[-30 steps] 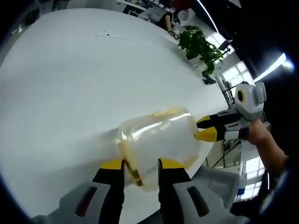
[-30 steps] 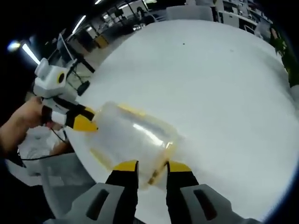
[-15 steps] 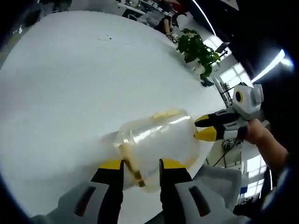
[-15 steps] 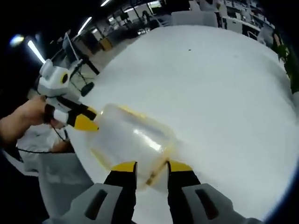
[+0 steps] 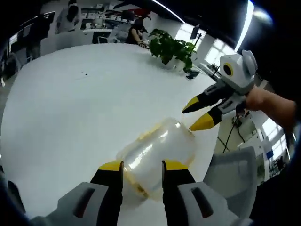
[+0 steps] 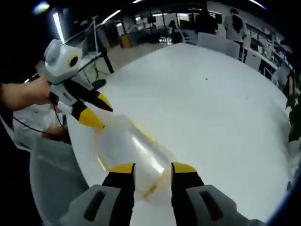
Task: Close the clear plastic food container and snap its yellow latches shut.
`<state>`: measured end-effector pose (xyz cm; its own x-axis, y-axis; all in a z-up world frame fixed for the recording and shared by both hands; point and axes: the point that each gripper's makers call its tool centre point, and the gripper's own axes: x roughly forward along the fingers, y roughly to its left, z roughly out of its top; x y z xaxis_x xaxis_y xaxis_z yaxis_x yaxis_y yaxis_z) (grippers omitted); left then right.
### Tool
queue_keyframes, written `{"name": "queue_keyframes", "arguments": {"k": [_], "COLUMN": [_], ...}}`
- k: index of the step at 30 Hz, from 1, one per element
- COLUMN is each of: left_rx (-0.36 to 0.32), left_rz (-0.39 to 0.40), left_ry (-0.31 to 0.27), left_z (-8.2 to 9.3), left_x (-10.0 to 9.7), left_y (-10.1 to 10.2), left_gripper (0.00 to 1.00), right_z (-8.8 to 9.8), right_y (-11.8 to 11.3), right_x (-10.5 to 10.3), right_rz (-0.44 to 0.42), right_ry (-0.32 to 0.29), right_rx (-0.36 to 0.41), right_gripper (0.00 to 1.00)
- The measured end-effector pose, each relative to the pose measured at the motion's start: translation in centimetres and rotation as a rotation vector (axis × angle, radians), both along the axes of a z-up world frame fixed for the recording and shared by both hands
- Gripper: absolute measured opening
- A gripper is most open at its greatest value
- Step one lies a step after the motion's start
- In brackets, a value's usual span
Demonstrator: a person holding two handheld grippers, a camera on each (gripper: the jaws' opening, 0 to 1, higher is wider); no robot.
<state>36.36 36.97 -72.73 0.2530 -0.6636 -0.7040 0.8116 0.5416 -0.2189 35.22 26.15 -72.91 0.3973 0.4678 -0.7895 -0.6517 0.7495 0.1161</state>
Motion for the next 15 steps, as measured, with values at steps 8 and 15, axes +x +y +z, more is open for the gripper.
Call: {"name": "queue_keyframes", "arguments": {"k": [8,15], "left_rx": [0.071,0.075], "left_rz": [-0.233,-0.338], "left_ry": [-0.136,-0.173], "left_z": [0.5,0.5], "left_x": [-1.1,-1.5], "left_y": [-1.2,-2.1], "left_gripper": [0.32,0.31], "right_z": [0.7,0.2], "right_y": [2.0,3.5], "right_x": [0.4,0.0], "right_rz": [0.096,0.180], "right_ry": [-0.030,-0.020], "right_rx": [-0.045,-0.096], "right_gripper": [0.28,0.25]}}
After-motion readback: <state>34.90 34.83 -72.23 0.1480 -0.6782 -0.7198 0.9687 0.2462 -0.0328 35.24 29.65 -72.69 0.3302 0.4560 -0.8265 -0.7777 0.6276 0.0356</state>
